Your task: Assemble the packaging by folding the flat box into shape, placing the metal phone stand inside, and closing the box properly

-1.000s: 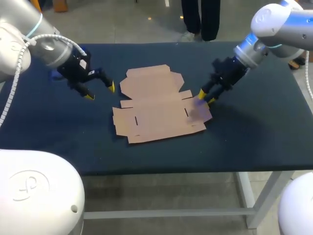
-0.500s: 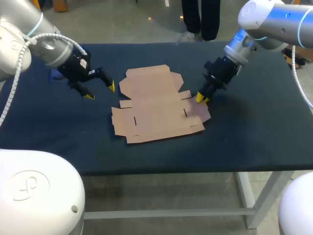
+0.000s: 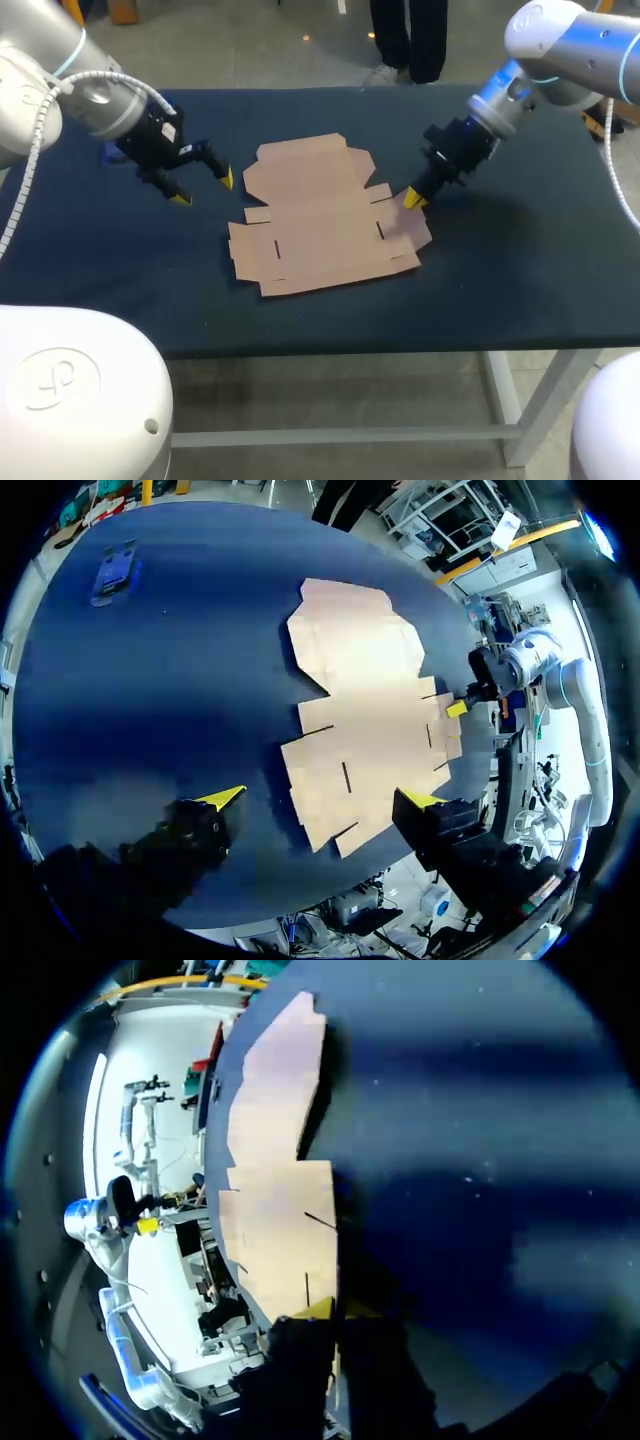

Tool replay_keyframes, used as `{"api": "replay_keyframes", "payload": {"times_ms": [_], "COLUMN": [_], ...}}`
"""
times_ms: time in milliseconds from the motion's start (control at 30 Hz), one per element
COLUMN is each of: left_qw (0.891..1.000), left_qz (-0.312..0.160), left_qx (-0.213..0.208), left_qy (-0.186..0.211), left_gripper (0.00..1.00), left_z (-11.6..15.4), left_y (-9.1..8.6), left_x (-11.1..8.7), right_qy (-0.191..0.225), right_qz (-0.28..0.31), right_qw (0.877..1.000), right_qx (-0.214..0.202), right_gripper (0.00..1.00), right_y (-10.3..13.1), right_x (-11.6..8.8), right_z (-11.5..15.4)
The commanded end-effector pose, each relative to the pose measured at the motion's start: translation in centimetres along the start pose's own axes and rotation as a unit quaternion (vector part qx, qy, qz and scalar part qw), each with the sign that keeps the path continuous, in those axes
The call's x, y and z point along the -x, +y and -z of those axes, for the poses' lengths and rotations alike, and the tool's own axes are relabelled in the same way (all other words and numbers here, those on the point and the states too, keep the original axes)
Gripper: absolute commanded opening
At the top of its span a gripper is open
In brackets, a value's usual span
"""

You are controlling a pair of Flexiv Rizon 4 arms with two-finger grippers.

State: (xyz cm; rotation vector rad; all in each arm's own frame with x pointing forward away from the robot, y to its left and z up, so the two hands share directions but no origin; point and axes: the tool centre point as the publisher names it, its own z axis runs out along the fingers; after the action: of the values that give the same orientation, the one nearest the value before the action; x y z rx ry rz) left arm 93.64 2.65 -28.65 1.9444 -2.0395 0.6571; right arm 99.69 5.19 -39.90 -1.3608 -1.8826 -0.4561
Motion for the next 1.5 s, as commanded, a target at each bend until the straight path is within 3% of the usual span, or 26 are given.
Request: {"api": "replay_keyframes", "payload": {"times_ms": [33, 567, 1500], "left_qw": [1.000, 1.000, 1.000], "left_qz": [0.000, -0.002, -0.007], "left_qx": [-0.001, -0.001, 0.003], "left_qy": [-0.001, 0.000, 0.000], "left_gripper": [1.00, 1.00, 1.00], "left_z": [0.3, 0.5, 0.3], "left_y": [0.3, 0.9, 1.3], "left_x": [0.1, 0.4, 0.0], "right_qy": [-0.007, -0.018, 0.040], "right_qz": [-0.003, -0.023, -0.004], "right_qw": [0.998, 0.994, 0.998], "right_qx": [0.057, 0.106, 0.051], "right_gripper": [0.00, 0.00, 0.00], "right_y": [-1.5, -3.1, -4.6], "right_x": [-1.0, -2.0, -2.2], "right_z": [-0.7, -2.3, -3.6]}}
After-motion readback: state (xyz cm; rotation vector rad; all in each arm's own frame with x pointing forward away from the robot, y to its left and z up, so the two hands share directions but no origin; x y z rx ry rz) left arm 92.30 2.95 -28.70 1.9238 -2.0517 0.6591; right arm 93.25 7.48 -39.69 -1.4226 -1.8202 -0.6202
